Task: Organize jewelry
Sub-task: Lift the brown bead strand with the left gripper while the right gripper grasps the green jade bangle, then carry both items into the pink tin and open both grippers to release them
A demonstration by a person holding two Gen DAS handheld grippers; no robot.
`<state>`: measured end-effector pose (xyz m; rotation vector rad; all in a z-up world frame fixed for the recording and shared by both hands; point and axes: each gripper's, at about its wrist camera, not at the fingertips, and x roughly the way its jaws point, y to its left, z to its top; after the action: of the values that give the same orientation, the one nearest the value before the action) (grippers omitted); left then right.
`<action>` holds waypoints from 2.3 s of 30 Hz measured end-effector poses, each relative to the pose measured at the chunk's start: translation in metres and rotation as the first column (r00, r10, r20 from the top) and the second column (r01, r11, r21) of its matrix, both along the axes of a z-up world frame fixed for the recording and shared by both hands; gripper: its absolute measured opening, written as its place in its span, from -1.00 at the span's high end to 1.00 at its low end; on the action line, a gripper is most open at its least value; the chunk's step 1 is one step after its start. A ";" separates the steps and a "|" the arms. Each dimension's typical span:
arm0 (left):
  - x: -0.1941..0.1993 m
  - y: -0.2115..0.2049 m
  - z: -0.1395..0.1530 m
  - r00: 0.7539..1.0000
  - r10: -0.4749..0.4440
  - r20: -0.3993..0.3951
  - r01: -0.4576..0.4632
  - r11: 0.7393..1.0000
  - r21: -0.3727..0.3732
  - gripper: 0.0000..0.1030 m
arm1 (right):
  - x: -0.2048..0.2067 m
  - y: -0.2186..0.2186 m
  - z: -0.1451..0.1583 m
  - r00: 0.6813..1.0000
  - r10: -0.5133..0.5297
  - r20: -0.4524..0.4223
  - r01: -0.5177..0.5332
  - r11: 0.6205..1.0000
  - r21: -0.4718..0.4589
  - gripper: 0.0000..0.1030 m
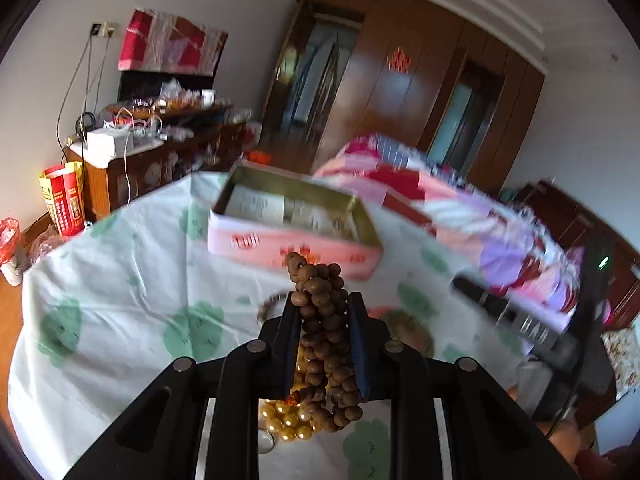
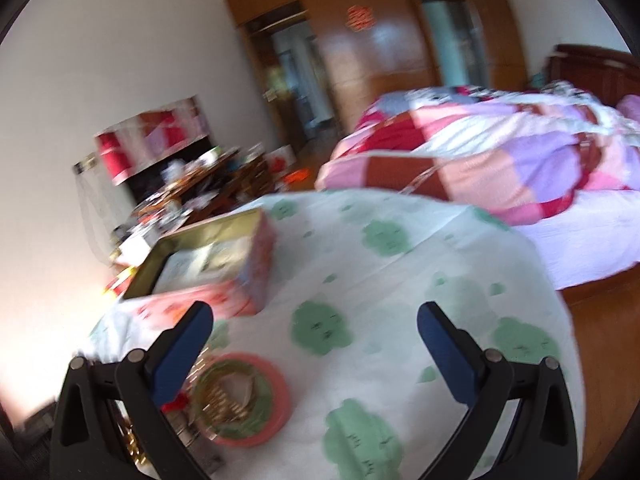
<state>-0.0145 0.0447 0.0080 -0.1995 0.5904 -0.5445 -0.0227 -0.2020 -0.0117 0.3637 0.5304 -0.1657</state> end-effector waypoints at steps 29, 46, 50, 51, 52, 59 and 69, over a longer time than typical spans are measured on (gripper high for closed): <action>0.010 0.017 -0.005 0.995 0.079 -0.053 -0.079 0.997 -0.011 0.55 | 0.023 0.023 -0.026 0.924 0.352 -0.150 -0.332 0.932 0.144 0.39; 0.009 0.014 -0.009 0.995 0.080 -0.063 -0.079 0.997 0.013 0.55 | 0.008 0.003 -0.016 0.935 0.325 -0.143 -0.309 0.943 0.128 0.52; 0.009 0.014 -0.009 0.994 0.084 -0.065 -0.083 0.996 0.010 0.55 | 0.006 0.005 -0.027 0.928 0.325 -0.179 -0.303 0.942 0.142 -0.27; 0.009 0.014 -0.009 0.994 0.086 -0.067 -0.086 0.996 0.010 0.55 | 0.005 0.005 -0.028 0.927 0.328 -0.182 -0.306 0.942 0.138 -0.27; 0.009 0.015 -0.010 0.994 0.087 -0.070 -0.087 0.996 0.008 0.55 | 0.004 0.007 -0.029 0.925 0.330 -0.189 -0.310 0.942 0.128 -0.27; 0.008 0.013 -0.010 0.994 0.084 -0.069 -0.083 0.996 0.014 0.55 | 0.009 0.020 -0.038 0.896 0.343 -0.283 -0.340 0.938 0.061 0.78; 0.013 0.012 -0.009 0.994 0.086 -0.066 -0.085 0.996 0.014 0.55 | -0.008 0.011 0.010 0.941 0.315 -0.121 -0.317 0.948 0.003 0.78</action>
<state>-0.0019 0.0564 -0.0015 -0.2321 0.6469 -0.4526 -0.0311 -0.1914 -0.0014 0.2486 0.6985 0.1199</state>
